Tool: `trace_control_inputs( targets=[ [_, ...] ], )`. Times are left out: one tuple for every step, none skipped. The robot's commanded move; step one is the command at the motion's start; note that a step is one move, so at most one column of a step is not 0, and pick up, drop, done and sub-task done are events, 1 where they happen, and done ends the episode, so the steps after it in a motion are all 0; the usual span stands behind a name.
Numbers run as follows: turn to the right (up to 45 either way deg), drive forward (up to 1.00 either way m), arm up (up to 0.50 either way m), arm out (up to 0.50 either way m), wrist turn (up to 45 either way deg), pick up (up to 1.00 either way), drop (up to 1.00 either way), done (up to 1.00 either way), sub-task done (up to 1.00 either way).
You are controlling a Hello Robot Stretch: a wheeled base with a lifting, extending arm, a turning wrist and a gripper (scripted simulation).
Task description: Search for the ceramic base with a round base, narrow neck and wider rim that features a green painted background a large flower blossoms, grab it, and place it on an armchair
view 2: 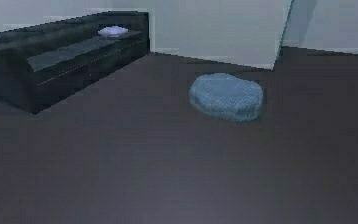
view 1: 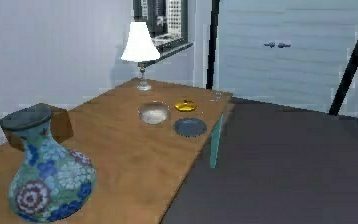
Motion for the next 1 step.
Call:
trace_control_inputs(
  targets=[
    [-45.0, 0.0, 0.0, 0.0, 0.0, 0.0, 0.0, 0.0, 0.0]
  ],
)
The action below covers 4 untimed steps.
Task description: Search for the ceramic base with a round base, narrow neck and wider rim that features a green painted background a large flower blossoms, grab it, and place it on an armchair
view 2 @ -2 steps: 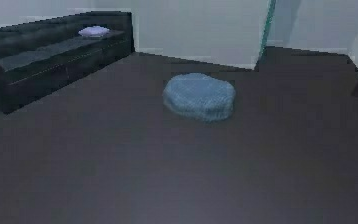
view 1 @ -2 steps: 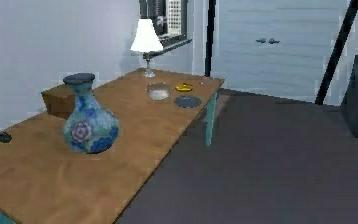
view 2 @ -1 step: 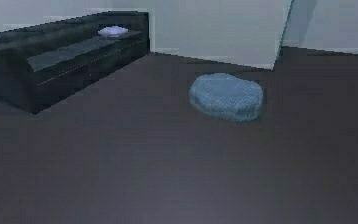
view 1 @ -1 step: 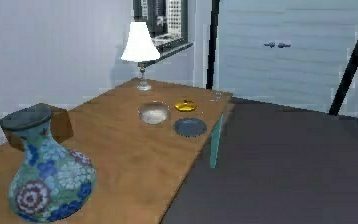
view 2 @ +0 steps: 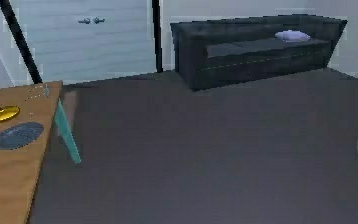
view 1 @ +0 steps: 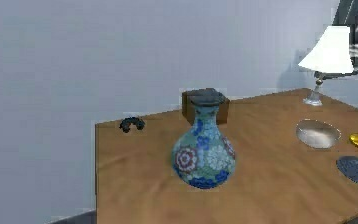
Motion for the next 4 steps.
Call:
trace_control_inputs(
  targets=[
    [-45.0, 0.0, 0.0, 0.0, 0.0, 0.0, 0.0, 0.0, 0.0],
    [-33.0, 0.0, 0.0, 0.0, 0.0, 0.0, 0.0, 0.0, 0.0],
    [0.0, 0.0, 0.5, 0.0, 0.0, 0.0, 0.0, 0.0, 0.0],
    [0.0, 0.0, 0.38, 0.0, 0.0, 0.0, 0.0, 0.0, 0.0]
  ],
)
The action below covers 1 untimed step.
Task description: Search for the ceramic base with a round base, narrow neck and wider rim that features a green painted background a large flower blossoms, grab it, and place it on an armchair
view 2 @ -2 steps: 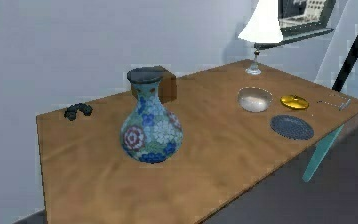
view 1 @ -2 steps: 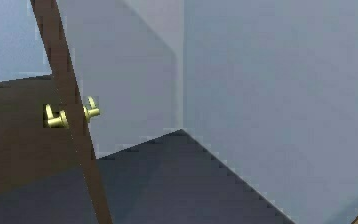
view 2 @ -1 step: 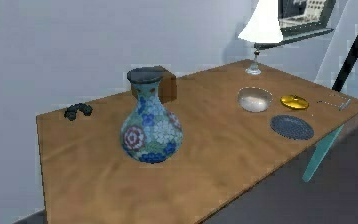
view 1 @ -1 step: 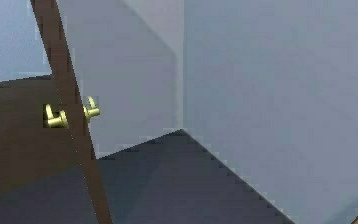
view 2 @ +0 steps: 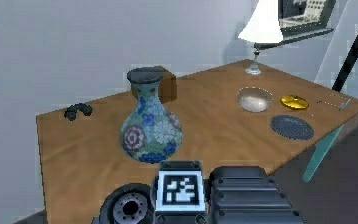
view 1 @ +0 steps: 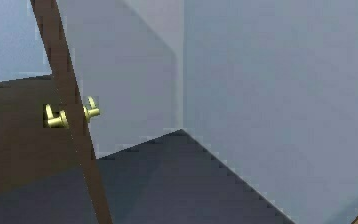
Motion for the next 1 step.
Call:
trace_control_inputs(
  targets=[
    [0.0, 0.0, 0.0, 0.28, 0.0, 0.0, 0.0, 0.0, 0.0]
  ],
)
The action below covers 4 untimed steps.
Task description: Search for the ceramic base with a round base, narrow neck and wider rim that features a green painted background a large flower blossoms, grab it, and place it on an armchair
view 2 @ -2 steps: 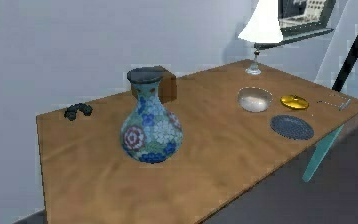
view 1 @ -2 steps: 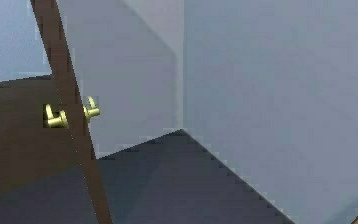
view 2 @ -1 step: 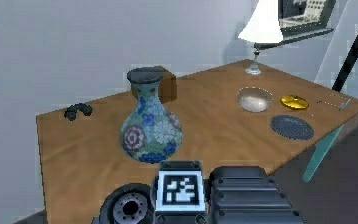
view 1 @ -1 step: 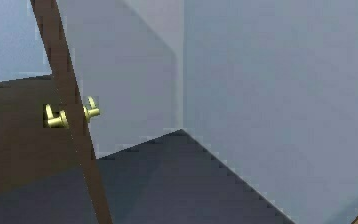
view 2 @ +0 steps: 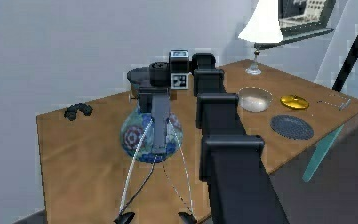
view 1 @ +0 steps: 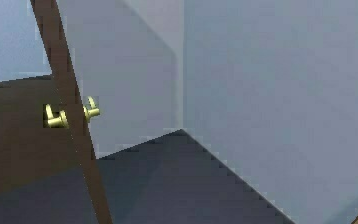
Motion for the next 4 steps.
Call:
trace_control_inputs(
  targets=[
    [0.0, 0.0, 0.0, 0.0, 45.0, 0.0, 0.0, 0.0, 0.0],
    [0.0, 0.0, 0.0, 0.0, 45.0, 0.0, 0.0, 0.0, 0.0],
    [0.0, 0.0, 0.0, 0.0, 45.0, 0.0, 0.0, 0.0, 0.0],
    [0.0, 0.0, 0.0, 0.0, 27.0, 0.0, 0.0, 0.0, 0.0]
  ],
)
